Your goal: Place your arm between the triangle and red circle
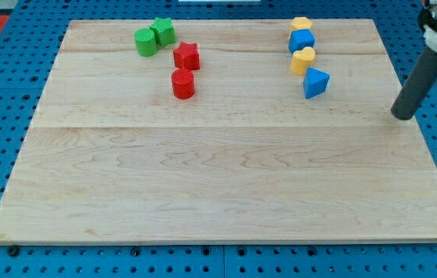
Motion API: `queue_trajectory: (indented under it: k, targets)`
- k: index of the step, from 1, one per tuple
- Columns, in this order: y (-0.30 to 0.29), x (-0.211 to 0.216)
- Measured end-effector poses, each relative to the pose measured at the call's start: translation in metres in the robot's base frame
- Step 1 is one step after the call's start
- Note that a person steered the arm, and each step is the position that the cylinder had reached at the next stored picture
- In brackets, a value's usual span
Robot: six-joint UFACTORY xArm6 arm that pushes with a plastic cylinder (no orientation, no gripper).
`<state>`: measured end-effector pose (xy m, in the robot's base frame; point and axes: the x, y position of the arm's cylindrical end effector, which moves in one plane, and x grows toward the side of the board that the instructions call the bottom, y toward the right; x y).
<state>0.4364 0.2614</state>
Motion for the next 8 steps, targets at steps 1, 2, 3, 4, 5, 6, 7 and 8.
queue_trajectory:
  k: [1,2,3,4,5,6,7,8]
  targets:
    - [-0.03,0.038]
    - [-0.084,0.073]
    - [-0.145,0.105]
    - [-0.198,0.152]
    - [-0.242,0.179]
    - [-0.244,0.179]
    - [-0.282,0.178]
    - [-0.276,0.105]
